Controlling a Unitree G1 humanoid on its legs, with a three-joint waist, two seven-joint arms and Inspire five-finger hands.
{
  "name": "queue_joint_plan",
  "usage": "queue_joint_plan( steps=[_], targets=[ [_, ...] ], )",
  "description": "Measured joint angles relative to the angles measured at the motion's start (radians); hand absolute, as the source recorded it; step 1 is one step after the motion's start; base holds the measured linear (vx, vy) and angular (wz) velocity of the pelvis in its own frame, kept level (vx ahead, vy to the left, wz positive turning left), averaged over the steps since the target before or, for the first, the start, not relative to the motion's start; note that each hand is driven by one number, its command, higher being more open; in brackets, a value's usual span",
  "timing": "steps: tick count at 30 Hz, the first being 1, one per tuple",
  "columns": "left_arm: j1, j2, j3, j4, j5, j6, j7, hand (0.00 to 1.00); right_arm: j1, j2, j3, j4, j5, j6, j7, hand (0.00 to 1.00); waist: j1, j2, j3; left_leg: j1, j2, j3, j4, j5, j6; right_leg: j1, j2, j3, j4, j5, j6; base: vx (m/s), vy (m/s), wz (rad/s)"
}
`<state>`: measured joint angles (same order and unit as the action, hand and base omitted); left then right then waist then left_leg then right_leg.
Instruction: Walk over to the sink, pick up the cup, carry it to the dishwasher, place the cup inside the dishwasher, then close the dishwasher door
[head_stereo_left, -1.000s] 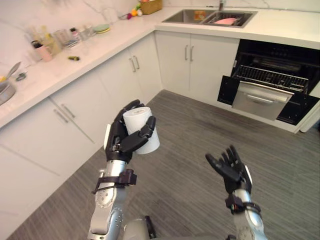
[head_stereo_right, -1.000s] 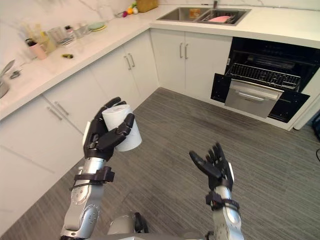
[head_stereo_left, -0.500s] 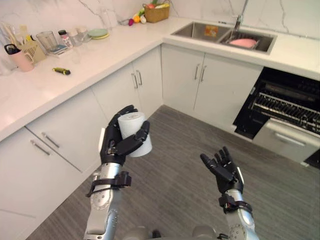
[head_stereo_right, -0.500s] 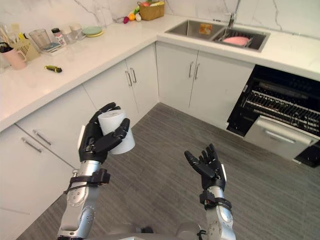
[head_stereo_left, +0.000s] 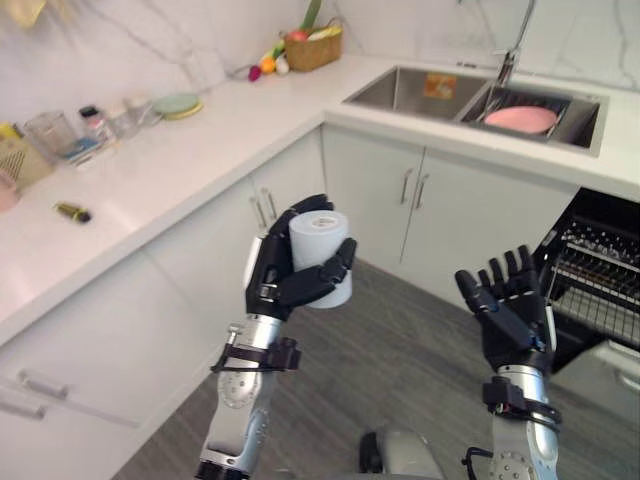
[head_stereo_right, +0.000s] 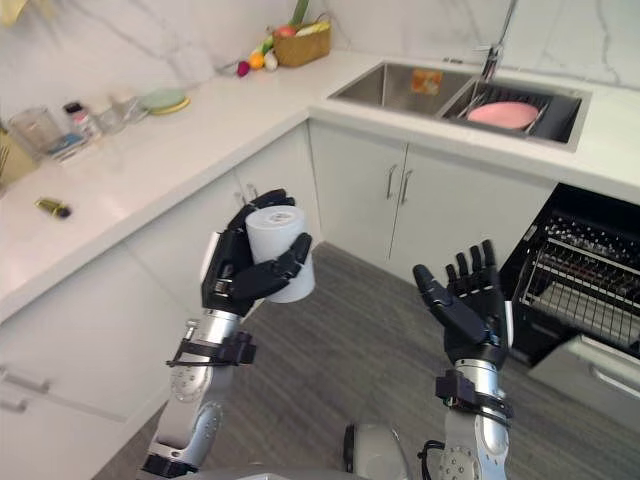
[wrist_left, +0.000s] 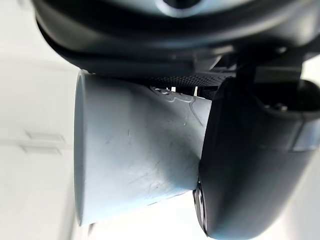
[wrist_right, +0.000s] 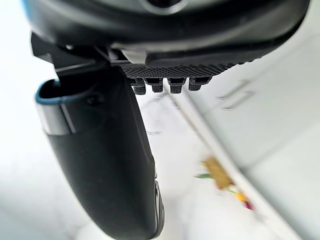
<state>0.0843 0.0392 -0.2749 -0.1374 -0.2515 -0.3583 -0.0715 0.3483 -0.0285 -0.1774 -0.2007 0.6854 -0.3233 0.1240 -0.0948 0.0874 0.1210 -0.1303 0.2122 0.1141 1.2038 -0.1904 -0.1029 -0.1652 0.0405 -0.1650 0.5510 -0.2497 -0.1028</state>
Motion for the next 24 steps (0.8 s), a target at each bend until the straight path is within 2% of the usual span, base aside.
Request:
queue_joint_plan(
  steps=[1,2,3,4,5,6,7,9,10,11,12,13,14,15,16,17,18,19,21,22,23,24],
  targets=[
    [0.0,-0.001,-0.008,-0.021,0.001,0.0,0.001,0.0,-0.003,-0.001,0.008,-0.026,0.0,-0.013,-0.001,1.0,0.008,-0.002,0.0,-0.026,0.018,0.058,-0.093,-0.048,0.059,0.048,0.008,0.052,-0.037,-0.009,-0.009,0.59,-0.014,-1.1],
    [-0.003,-0.002,-0.009,-0.041,0.001,-0.005,0.0,0.0,-0.009,-0.007,0.015,-0.048,0.0,-0.021,-0.003,1.0,0.024,-0.005,-0.001,-0.055,0.018,0.087,-0.213,-0.082,0.093,0.087,0.009,0.115,-0.076,-0.012,-0.007,0.6,0.013,-1.28],
    [-0.003,-0.003,-0.008,-0.052,0.001,-0.009,0.001,0.0,-0.016,-0.012,0.022,-0.052,0.0,-0.028,-0.006,1.0,0.033,-0.005,-0.001,-0.071,0.01,0.086,-0.28,-0.091,0.096,0.104,0.007,0.153,-0.094,-0.013,-0.005,0.58,0.075,-1.59],
    [-0.004,-0.004,-0.008,-0.066,0.001,-0.027,0.002,0.0,-0.034,-0.022,0.038,-0.052,0.0,-0.035,-0.017,1.0,0.06,-0.007,-0.002,-0.095,-0.011,0.063,-0.419,-0.093,0.09,0.138,0.002,0.232,-0.117,-0.016,0.0,0.67,0.173,-1.86],
    [-0.004,-0.003,-0.008,-0.087,0.006,-0.041,0.006,0.0,-0.049,-0.027,0.047,-0.052,0.0,-0.036,-0.025,1.0,0.082,-0.01,-0.002,-0.117,-0.029,0.012,-0.551,-0.084,0.061,0.163,-0.005,0.305,-0.125,-0.032,0.011,0.67,0.206,-1.87],
    [-0.004,0.0,-0.008,-0.102,0.011,-0.044,0.008,0.0,-0.054,-0.03,0.052,-0.052,0.0,-0.036,-0.027,1.0,0.083,-0.01,-0.003,-0.129,-0.031,-0.01,-0.601,-0.075,0.046,0.175,-0.008,0.336,-0.124,-0.047,0.019,0.67,0.271,-1.6],
    [-0.007,0.006,-0.009,-0.125,0.02,-0.055,0.008,0.0,-0.06,-0.034,0.054,-0.051,0.001,-0.037,-0.028,1.0,0.078,-0.01,-0.003,-0.152,-0.041,-0.037,-0.673,-0.054,0.019,0.198,-0.018,0.381,-0.112,-0.086,0.046,0.57,0.309,-1.34],
    [-0.008,0.014,-0.019,-0.146,0.02,-0.074,0.003,0.0,-0.057,-0.039,0.033,-0.051,0.002,-0.037,-0.028,1.0,0.076,-0.003,-0.014,-0.155,-0.072,-0.037,-0.756,0.025,0.04,0.222,-0.034,0.433,-0.075,-0.163,0.095,0.58,0.378,-1.43],
    [-0.005,0.03,-0.027,-0.148,0.019,-0.089,0.003,0.0,-0.057,-0.035,0.016,-0.038,0.018,-0.038,-0.027,1.0,0.081,-0.017,-0.03,-0.145,-0.093,-0.036,-0.729,0.082,0.004,0.227,-0.06,0.437,-0.044,-0.213,0.126,0.48,0.317,-1.09],
    [-0.004,0.055,-0.035,-0.138,0.02,-0.087,0.001,0.0,-0.045,-0.02,0.01,-0.027,0.043,-0.037,-0.031,1.0,0.059,-0.044,-0.055,-0.136,-0.125,-0.013,-0.709,0.05,0.029,0.232,-0.11,0.413,-0.025,-0.221,0.137,0.58,0.339,-0.83],
    [-0.006,0.077,-0.04,-0.138,0.026,-0.081,-0.002,0.0,-0.039,0.005,-0.009,-0.013,0.066,-0.038,-0.03,1.0,0.035,-0.081,-0.063,-0.113,-0.16,0.017,-0.718,0.025,0.051,0.203,-0.162,0.368,0.025,-0.204,0.168,0.52,0.284,-0.28],
    [-0.007,0.084,-0.039,-0.138,0.027,-0.081,-0.004,0.0,-0.042,0.018,-0.02,-0.002,0.071,-0.037,-0.031,1.0,0.035,-0.098,-0.061,-0.093,-0.173,0.038,-0.733,0.016,0.06,0.183,-0.187,0.346,0.068,-0.188,0.19,0.57,0.335,-0.4],
    [-0.007,0.097,-0.038,-0.134,0.032,-0.079,0.001,0.0,-0.045,0.039,-0.041,0.026,0.071,-0.037,-0.029,1.0,0.035,-0.122,-0.063,-0.051,-0.195,0.07,-0.765,0.002,0.077,0.136,-0.236,0.286,0.168,-0.137,0.212,0.42,0.273,-0.52],
    [-0.007,0.102,-0.033,-0.129,0.038,-0.076,0.003,0.0,-0.052,0.046,-0.05,0.058,0.069,-0.036,-0.028,1.0,0.036,-0.131,-0.059,-0.007,-0.207,0.086,-0.792,-0.006,0.088,0.107,-0.268,0.239,0.244,-0.074,0.214,0.4,0.241,-0.53],
    [-0.006,0.103,-0.028,-0.12,0.038,-0.071,0.004,0.0,-0.063,0.047,-0.056,0.106,0.069,-0.034,-0.028,1.0,0.034,-0.129,-0.058,0.046,-0.21,0.093,-0.825,-0.012,0.097,0.085,-0.297,0.187,0.319,0.01,0.205,0.37,0.189,-0.52],
    [-0.006,0.104,-0.023,-0.112,0.038,-0.069,0.007,0.0,-0.078,0.047,-0.055,0.175,0.068,-0.025,-0.028,1.0,0.029,-0.12,-0.058,0.117,-0.199,0.107,-0.877,-0.015,0.102,0.058,-0.331,0.115,0.398,0.03,0.184,0.34,0.16,-0.51],
    [-0.006,0.103,-0.011,-0.113,0.038,-0.069,0.011,0.0,-0.088,0.047,-0.051,0.204,0.068,-0.017,-0.026,1.0,0.03,-0.116,-0.056,0.15,-0.191,0.121,-0.906,-0.015,0.102,0.034,-0.338,0.085,0.426,0.006,0.166,0.28,0.103,-0.63],
    [-0.006,0.1,0.009,-0.112,0.038,-0.069,0.03,0.0,-0.106,0.047,-0.048,0.253,0.067,0.0,-0.015,1.0,0.03,-0.099,-0.059,0.195,-0.173,0.142,-0.958,-0.015,0.102,-0.024,-0.341,0.013,0.447,-0.03,0.132,0.24,0.065,-0.67],
    [-0.011,0.099,0.038,-0.1,0.038,-0.07,0.056,0.0,-0.116,0.047,-0.047,0.279,0.065,0.012,-0.009,1.0,0.027,-0.08,-0.055,0.228,-0.153,0.164,-0.998,-0.014,0.101,-0.109,-0.34,-0.081,0.375,-0.057,0.114,0.24,0.014,-0.58],
    [-0.011,0.099,0.059,-0.082,0.037,-0.069,0.073,0.0,-0.121,0.043,-0.048,0.28,0.061,0.014,-0.007,1.0,0.024,-0.078,-0.054,0.246,-0.148,0.185,-1.011,-0.014,0.101,-0.155,-0.333,-0.137,0.252,-0.053,0.108,0.26,-0.087,-0.53],
    [-0.01,0.1,0.08,-0.057,0.037,-0.069,0.083,0.0,-0.129,0.034,-0.049,0.282,0.058,0.014,-0.006,1.0,0.022,-0.078,-0.053,0.265,-0.146,0.202,-1.014,-0.022,0.089,-0.175,-0.309,-0.188,0.057,0.011,0.086,0.26,-0.116,-0.56],
    [-0.01,0.104,0.089,-0.048,0.037,-0.068,0.089,0.0,-0.134,0.029,-0.048,0.281,0.058,0.014,-0.005,1.0,0.021,-0.085,-0.054,0.276,-0.153,0.204,-1.013,-0.033,0.07,-0.172,-0.29,-0.203,-0.064,0.122,0.066,0.31,-0.135,-0.46]
  ],
)
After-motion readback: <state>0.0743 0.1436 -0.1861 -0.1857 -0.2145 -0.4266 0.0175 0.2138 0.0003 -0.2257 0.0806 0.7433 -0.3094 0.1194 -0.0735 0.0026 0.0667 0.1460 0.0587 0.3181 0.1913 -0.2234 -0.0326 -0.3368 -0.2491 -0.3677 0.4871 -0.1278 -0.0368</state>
